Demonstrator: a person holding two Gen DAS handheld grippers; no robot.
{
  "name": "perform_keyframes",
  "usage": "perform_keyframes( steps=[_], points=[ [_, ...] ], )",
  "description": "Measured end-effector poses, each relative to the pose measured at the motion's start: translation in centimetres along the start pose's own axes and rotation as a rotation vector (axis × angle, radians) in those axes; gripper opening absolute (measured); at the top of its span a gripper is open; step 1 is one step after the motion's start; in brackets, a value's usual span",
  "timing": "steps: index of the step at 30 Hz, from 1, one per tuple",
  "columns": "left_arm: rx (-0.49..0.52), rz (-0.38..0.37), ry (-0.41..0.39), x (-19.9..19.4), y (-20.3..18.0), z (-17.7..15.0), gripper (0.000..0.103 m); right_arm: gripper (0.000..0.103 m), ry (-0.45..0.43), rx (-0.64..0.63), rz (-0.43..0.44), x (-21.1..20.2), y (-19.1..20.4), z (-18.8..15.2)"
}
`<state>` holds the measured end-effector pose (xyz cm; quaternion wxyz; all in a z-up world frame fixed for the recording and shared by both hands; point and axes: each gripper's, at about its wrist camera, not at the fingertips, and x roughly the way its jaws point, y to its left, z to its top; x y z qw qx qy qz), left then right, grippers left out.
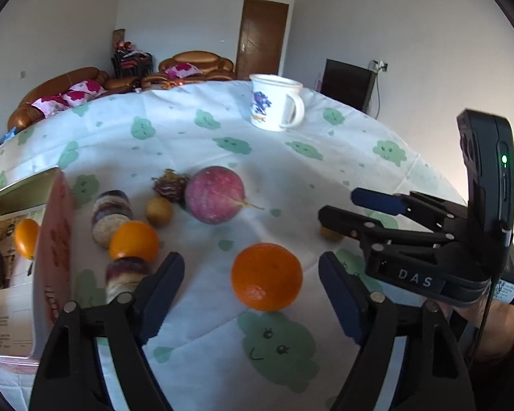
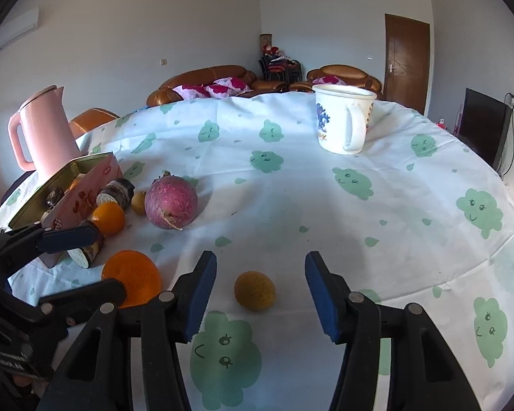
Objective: Organize fruits
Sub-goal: 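Grasp a large orange with the left gripper while the right tool approaches the small brown fruit, then lift the large orange off the cloth with the left gripper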
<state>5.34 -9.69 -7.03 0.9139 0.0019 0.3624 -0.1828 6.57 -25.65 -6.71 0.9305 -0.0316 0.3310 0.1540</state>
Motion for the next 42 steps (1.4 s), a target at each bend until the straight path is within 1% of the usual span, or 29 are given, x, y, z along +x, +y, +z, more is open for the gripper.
perform_keyframes(
  steps=[2, 3, 6, 7, 8, 10, 12, 13, 20, 26, 42],
  points=[
    [0.007, -0.012, 0.023, 0.5, -0.3, 0.0, 0.074, 0.045, 0.022, -0.003, 0.014, 0.3, 0.0, -0.1],
    [0.011, -0.022, 0.04, 0.9, -0.5, -0.1, 0.073, 0.044, 0.032, -0.006, 0.023, 0.5, 0.0, -0.2],
    [0.001, -0.038, 0.081, 1.8, -0.6, -0.2, 0.063, 0.042, 0.053, -0.022, 0.034, 0.8, 0.3, -0.2],
    [0.0, -0.044, 0.096, 2.1, -0.6, -0.3, 0.057, 0.04, 0.059, -0.027, 0.034, 0.9, 0.4, -0.2],
    [0.0, -0.047, 0.108, 2.3, -0.7, -0.3, 0.055, 0.04, 0.069, -0.033, 0.036, 1.0, 0.5, -0.2],
    [0.001, -0.045, 0.124, 2.6, -0.8, -0.3, 0.055, 0.039, 0.09, -0.036, 0.045, 1.4, 0.5, -0.2],
    [-0.001, -0.044, 0.131, 2.8, -0.8, -0.3, 0.052, 0.031, 0.098, -0.036, 0.053, 1.5, 0.5, -0.2],
    [-0.003, -0.041, 0.131, 2.8, -0.8, -0.3, 0.049, 0.028, 0.097, -0.038, 0.055, 1.5, 0.5, -0.3],
    [-0.024, -0.059, 0.122, 2.6, -0.3, -0.5, 0.049, 0.028, 0.092, -0.048, 0.064, 1.3, 0.7, -0.3],
    [-0.032, -0.059, 0.1, 2.1, -0.1, -0.5, 0.049, 0.028, 0.069, -0.053, 0.074, 0.9, 0.8, -0.4],
    [-0.05, -0.053, -0.022, -0.2, 0.3, -0.6, 0.049, 0.028, -0.019, -0.07, 0.115, -0.4, 1.0, -0.5]
  ],
)
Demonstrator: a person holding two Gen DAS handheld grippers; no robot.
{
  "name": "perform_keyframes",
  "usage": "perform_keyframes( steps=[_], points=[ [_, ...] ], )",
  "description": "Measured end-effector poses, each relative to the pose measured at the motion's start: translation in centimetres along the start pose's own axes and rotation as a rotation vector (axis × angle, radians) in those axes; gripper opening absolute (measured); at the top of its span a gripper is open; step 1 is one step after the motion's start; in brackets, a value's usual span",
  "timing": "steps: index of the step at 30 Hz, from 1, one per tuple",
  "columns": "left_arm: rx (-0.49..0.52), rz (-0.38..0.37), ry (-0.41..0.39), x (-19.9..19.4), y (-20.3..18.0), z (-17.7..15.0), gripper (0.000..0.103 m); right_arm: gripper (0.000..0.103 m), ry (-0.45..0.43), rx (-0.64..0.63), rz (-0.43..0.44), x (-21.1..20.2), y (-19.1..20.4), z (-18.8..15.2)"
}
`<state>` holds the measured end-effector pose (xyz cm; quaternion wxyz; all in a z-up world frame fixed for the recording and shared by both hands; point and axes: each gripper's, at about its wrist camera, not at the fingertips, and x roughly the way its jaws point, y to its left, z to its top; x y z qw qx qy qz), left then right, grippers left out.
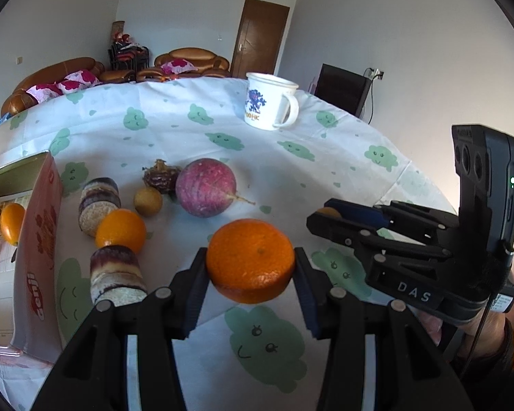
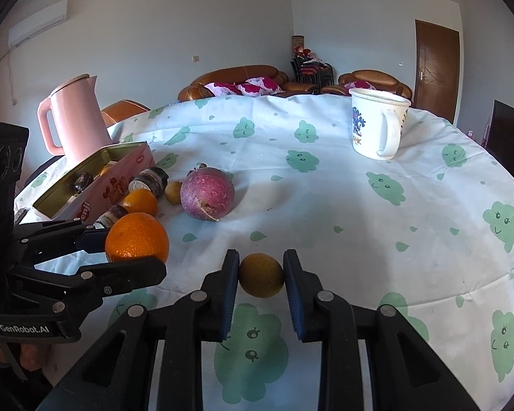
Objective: Organize fruits
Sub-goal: 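Lift the large orange off the cloth with the left gripper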
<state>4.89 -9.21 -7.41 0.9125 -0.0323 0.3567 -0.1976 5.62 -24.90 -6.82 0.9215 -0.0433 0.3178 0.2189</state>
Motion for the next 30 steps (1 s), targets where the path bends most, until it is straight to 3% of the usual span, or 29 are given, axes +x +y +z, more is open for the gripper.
perform_keyframes(
  steps=[30],
  points=[
    [0.024, 0.046, -0.12, -2.0, -0.4, -0.4, 0.049, 0.028, -0.14, -0.052, 0.048, -2.2, 0.6, -0.7]
  ],
)
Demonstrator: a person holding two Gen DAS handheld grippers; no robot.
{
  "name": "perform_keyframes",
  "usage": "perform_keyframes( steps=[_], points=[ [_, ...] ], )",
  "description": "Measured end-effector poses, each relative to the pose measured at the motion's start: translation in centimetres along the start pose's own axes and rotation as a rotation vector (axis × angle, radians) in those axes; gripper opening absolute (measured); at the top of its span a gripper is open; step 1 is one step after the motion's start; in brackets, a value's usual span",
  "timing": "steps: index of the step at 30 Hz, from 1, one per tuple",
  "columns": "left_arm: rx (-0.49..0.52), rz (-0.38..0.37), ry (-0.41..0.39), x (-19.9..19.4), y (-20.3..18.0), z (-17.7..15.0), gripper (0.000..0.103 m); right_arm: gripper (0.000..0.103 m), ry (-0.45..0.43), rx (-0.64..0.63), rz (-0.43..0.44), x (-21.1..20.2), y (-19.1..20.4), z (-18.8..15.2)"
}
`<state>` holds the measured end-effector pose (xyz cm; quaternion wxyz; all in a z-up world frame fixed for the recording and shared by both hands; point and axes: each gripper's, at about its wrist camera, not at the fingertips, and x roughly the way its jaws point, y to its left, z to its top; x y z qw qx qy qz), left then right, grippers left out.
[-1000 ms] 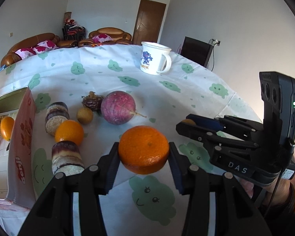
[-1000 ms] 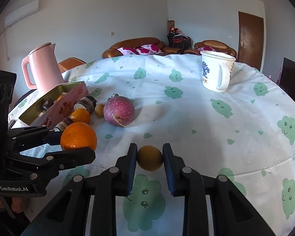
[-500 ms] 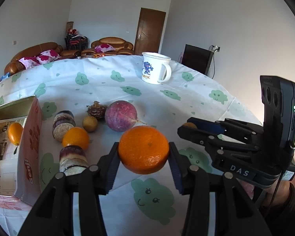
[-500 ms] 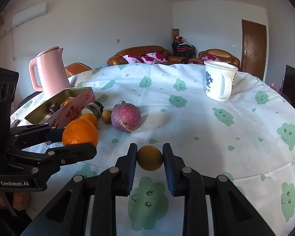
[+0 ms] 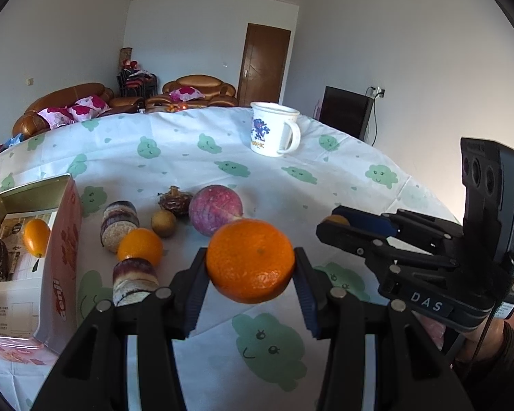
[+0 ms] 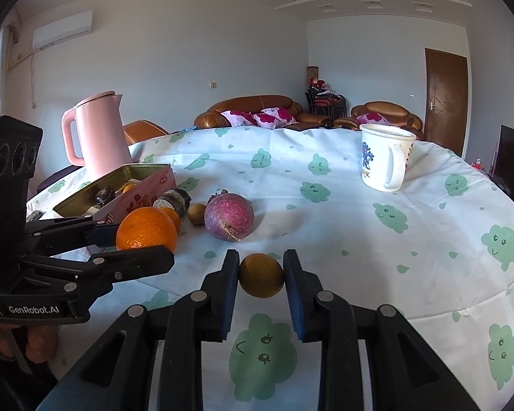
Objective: Organize fruits
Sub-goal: 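Lift the large orange off the cloth with the left gripper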
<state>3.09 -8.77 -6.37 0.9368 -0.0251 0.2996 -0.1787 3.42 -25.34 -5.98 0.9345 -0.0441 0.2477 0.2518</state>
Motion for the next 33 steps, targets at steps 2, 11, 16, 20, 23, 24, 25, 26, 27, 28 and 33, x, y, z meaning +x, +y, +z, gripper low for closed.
perform_keyframes(
  steps=[2, 11, 16, 20, 23, 24, 25, 26, 27, 28, 33],
  points=[
    [0.001, 0.001, -0.008, -0.2, 0.0, 0.0, 0.049, 0.028, -0.006, -0.001, 0.001, -0.1, 0.0, 0.0],
    [0.005, 0.007, -0.041, -0.8, 0.0, -0.1, 0.049, 0.028, -0.026, -0.005, 0.009, -0.4, 0.0, -0.1],
    [0.007, 0.009, -0.055, -1.1, 0.0, -0.2, 0.049, 0.028, -0.044, -0.007, 0.01, -0.7, 0.0, -0.1],
    [0.019, 0.017, -0.063, -1.2, -0.2, -0.1, 0.049, 0.028, -0.063, -0.01, 0.015, -1.0, 0.0, -0.2],
    [0.025, 0.021, -0.071, -1.3, -0.4, -0.2, 0.049, 0.028, -0.075, -0.012, 0.02, -1.2, 0.0, -0.2],
    [0.026, 0.023, -0.072, -1.3, -0.4, -0.2, 0.049, 0.028, -0.078, -0.014, 0.022, -1.2, 0.0, -0.2],
    [0.026, 0.023, -0.073, -1.4, -0.4, -0.2, 0.049, 0.028, -0.081, -0.015, 0.023, -1.2, 0.1, -0.2],
    [0.025, 0.022, -0.074, -1.4, -0.4, -0.2, 0.049, 0.028, -0.084, -0.017, 0.024, -1.3, 0.1, -0.2],
    [0.025, 0.023, -0.076, -1.5, -0.4, -0.2, 0.049, 0.028, -0.089, -0.019, 0.027, -1.4, 0.1, -0.3],
    [0.025, 0.023, -0.077, -1.5, -0.3, -0.2, 0.049, 0.028, -0.092, -0.021, 0.028, -1.4, 0.1, -0.3],
    [0.029, 0.023, -0.093, -1.8, -0.4, -0.2, 0.049, 0.028, -0.111, -0.03, 0.032, -1.7, 0.2, -0.4]
  ],
)
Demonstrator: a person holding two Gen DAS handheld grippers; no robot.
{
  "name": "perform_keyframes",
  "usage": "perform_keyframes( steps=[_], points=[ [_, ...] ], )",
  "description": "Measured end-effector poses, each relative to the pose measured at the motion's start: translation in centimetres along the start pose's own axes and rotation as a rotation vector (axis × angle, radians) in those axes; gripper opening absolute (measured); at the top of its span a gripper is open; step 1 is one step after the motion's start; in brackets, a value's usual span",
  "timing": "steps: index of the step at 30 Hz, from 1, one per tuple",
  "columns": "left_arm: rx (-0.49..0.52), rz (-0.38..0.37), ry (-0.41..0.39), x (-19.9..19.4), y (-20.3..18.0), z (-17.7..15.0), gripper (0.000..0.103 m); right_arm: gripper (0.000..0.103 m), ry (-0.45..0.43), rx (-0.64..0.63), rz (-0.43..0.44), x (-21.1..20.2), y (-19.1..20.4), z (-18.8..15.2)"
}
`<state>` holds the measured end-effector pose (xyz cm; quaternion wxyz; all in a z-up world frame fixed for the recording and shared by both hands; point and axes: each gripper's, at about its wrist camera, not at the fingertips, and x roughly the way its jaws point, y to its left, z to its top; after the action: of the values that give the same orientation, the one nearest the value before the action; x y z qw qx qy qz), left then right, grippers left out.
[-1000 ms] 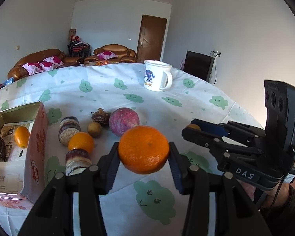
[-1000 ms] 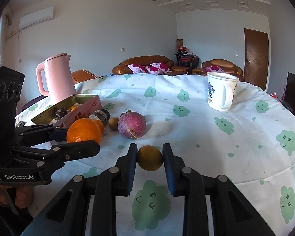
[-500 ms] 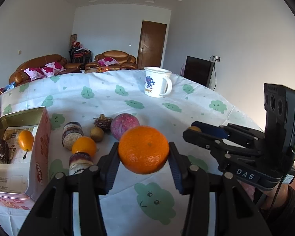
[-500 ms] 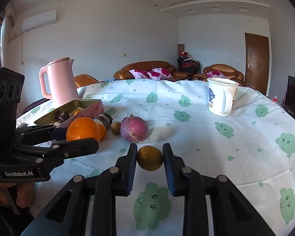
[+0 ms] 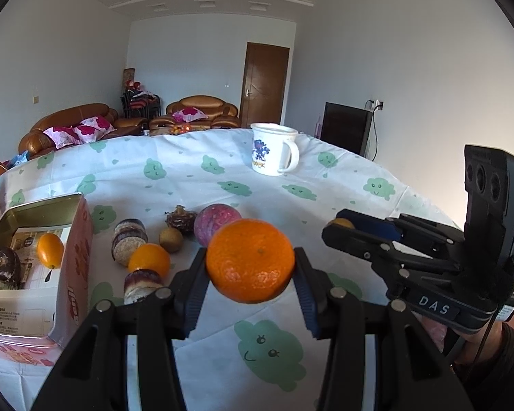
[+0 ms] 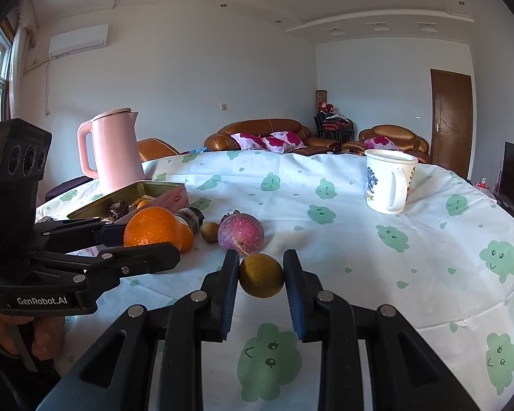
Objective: Organize fruits
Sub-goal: 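Lift the large orange off the cloth with the left gripper, then close the right gripper on the small brown fruit and lift it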
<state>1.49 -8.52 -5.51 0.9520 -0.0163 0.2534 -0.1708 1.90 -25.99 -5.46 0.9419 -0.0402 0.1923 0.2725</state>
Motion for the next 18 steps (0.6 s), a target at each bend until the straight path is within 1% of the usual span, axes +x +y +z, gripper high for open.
perform_keyframes(
  steps=[12, 18],
  points=[
    [0.018, 0.011, -0.038, -0.69, -0.23, -0.1, 0.049, 0.028, -0.039, -0.02, 0.016, -0.62, 0.25, -0.24],
    [0.022, 0.014, -0.045, -0.79, -0.33, -0.07, 0.049, 0.028, -0.043, -0.022, 0.015, -0.68, 0.31, -0.21]
  ],
)
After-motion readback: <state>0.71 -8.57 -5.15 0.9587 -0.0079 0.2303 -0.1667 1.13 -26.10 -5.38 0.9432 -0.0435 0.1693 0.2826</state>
